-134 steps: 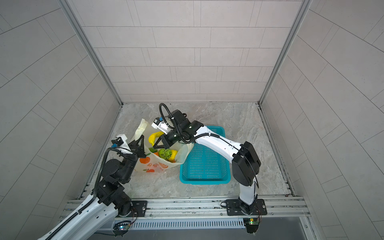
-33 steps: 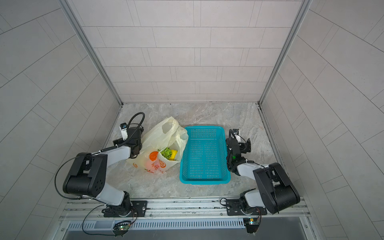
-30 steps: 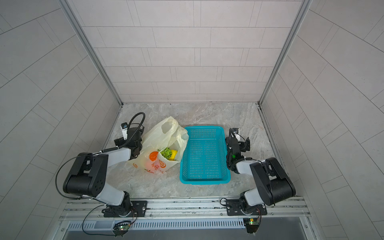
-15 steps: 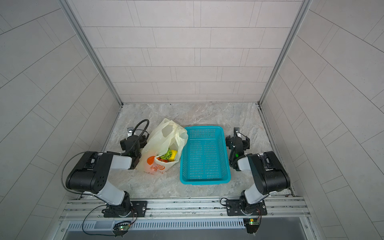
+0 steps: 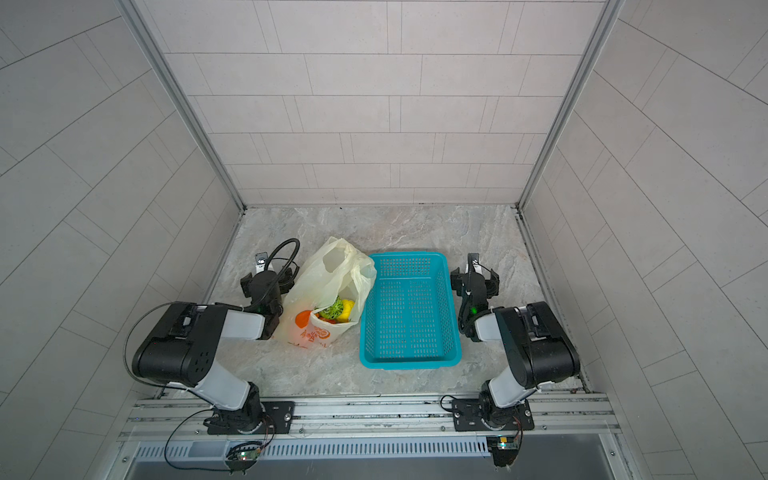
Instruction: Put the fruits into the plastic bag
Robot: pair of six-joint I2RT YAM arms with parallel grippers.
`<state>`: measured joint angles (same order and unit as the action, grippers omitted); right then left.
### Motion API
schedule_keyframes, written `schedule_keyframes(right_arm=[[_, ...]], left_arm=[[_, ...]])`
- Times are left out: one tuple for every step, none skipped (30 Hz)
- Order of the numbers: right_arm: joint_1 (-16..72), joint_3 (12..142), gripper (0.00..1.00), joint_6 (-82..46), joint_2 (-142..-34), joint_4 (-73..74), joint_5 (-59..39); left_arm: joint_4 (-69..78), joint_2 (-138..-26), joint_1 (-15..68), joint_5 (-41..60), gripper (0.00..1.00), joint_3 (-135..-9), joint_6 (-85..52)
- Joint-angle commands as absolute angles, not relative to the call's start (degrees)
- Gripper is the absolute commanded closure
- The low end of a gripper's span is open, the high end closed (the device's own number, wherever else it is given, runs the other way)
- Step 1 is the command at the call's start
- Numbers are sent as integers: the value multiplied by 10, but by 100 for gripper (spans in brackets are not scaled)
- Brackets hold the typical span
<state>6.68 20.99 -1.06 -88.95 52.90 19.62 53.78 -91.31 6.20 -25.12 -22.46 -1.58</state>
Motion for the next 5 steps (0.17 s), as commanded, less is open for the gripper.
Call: schedule_keyframes(right_arm=[[65, 209, 1, -8, -894, 541, 195], [65, 209, 1, -8, -894, 541, 195], [65, 209, 1, -9, -894, 540, 194], [64, 208, 1, -8, -893, 540, 195], [65, 207, 1, -9, -892, 539, 194]], left_arm=[[555, -919, 63, -257, 0, -222, -15], [551, -919, 62, -256, 0, -223, -15], [549, -919, 61, -254, 0, -224, -16], [549, -919, 61, -254, 0, -224, -17], [554, -918, 61, -254, 0, -222, -16]])
